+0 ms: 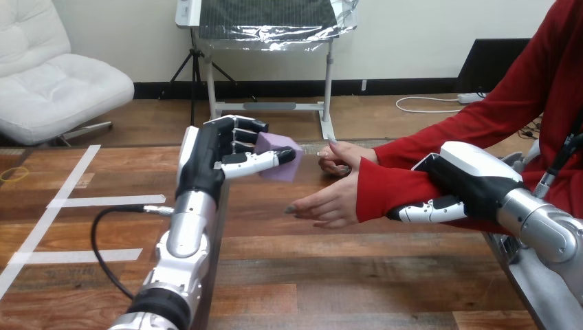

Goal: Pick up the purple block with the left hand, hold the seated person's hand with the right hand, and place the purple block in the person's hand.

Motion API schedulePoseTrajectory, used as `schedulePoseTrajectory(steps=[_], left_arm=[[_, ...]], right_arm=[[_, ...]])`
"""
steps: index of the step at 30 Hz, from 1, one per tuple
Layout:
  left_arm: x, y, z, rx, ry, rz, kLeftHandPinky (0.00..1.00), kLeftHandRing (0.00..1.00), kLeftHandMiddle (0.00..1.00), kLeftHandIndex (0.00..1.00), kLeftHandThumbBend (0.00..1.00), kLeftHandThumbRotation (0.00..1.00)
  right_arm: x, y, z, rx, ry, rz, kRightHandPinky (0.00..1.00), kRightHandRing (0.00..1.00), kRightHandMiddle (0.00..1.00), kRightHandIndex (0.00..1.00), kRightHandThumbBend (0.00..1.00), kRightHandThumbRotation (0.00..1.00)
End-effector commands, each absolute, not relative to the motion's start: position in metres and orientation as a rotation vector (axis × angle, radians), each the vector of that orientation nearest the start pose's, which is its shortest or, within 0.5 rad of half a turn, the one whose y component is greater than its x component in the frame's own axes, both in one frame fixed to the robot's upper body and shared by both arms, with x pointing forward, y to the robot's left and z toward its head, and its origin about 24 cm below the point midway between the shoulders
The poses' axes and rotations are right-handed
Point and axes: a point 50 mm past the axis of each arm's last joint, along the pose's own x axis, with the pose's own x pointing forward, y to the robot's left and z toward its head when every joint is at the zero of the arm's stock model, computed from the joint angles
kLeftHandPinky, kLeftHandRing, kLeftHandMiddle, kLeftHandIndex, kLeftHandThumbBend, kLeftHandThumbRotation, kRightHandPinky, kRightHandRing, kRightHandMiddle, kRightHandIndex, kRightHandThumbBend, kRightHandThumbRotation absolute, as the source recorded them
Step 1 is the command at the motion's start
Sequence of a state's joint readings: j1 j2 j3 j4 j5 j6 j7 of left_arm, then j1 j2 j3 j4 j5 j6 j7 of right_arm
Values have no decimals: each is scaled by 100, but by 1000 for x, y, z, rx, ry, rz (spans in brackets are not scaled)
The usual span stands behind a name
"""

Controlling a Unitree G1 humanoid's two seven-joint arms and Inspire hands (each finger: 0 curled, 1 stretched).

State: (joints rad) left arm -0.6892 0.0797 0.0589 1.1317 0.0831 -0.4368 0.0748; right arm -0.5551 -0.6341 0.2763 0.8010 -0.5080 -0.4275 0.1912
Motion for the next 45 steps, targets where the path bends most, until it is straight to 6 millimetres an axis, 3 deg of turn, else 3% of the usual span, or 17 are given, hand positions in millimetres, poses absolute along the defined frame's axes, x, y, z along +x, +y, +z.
schedulePoseTrajectory(steps=[1,22,45], left_arm=[[371,124,61,122,-69,-67,41,45,48,45,68,0],[369,107,61,104,-81,-113,40,45,48,45,68,0],[368,102,61,138,-96,-135,38,42,45,44,69,0]], right_arm=[[354,-225,113,-1179,-148,378,27,31,36,36,61,55],[360,-214,115,-1146,-153,377,28,32,36,37,62,54],[366,-195,121,-1128,-177,403,30,34,38,41,64,55]])
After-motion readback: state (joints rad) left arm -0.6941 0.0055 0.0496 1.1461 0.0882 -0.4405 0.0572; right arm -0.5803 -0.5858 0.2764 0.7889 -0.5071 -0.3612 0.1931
